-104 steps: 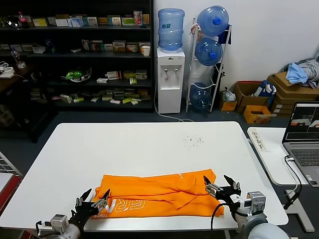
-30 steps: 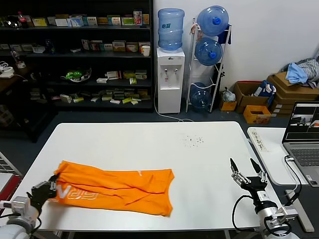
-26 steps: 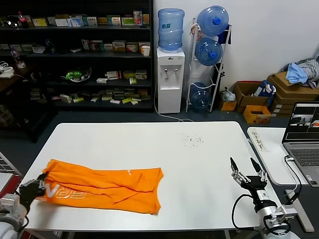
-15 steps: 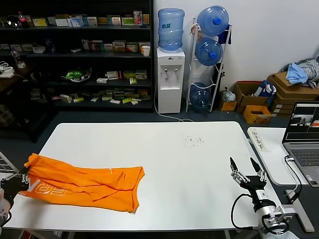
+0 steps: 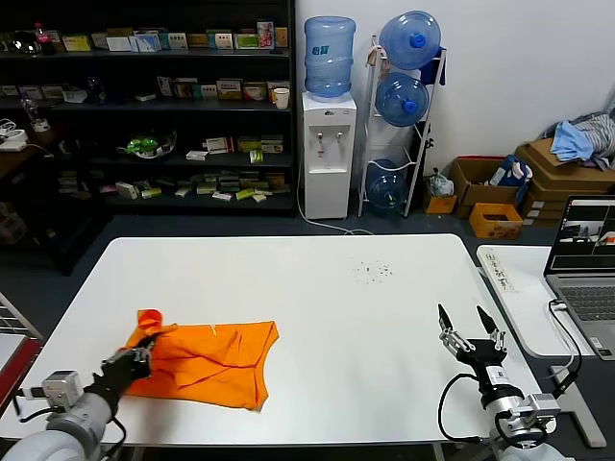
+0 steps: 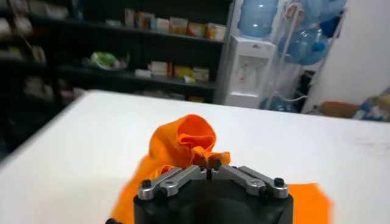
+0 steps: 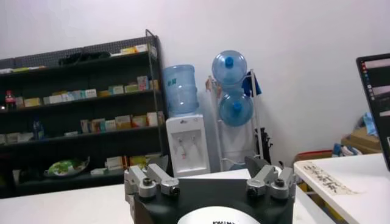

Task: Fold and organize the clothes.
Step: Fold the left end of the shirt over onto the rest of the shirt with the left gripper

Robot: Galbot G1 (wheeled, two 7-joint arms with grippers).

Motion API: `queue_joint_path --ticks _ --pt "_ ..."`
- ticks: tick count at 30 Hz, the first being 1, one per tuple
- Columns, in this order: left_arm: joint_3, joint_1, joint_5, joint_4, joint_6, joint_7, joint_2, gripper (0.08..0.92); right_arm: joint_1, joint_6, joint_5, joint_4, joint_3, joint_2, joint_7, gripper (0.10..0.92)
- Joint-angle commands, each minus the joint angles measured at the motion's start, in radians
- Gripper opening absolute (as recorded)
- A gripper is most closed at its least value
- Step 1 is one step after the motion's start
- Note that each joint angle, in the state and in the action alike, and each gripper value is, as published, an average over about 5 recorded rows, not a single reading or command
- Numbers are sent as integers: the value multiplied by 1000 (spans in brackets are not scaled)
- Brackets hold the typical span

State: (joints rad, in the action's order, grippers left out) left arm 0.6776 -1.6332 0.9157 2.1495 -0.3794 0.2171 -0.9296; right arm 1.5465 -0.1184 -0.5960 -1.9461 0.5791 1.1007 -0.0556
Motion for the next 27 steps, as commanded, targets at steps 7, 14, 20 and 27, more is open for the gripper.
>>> queue_joint_path --ticks 7,14,20,27 --pt "-254 150 108 47 -57 81 -133 100 -15 14 17 -1 -32 37 -14 823" --pt "-267 153 81 27 -49 69 -136 100 -10 14 17 -6 -28 37 -15 823" --pt "-290 161 10 -6 -30 36 -148 100 -10 14 17 -9 -29 39 -15 823" --pt "-276 144 -5 -2 -29 2 -149 195 -12 15 15 -7 -33 36 -14 823"
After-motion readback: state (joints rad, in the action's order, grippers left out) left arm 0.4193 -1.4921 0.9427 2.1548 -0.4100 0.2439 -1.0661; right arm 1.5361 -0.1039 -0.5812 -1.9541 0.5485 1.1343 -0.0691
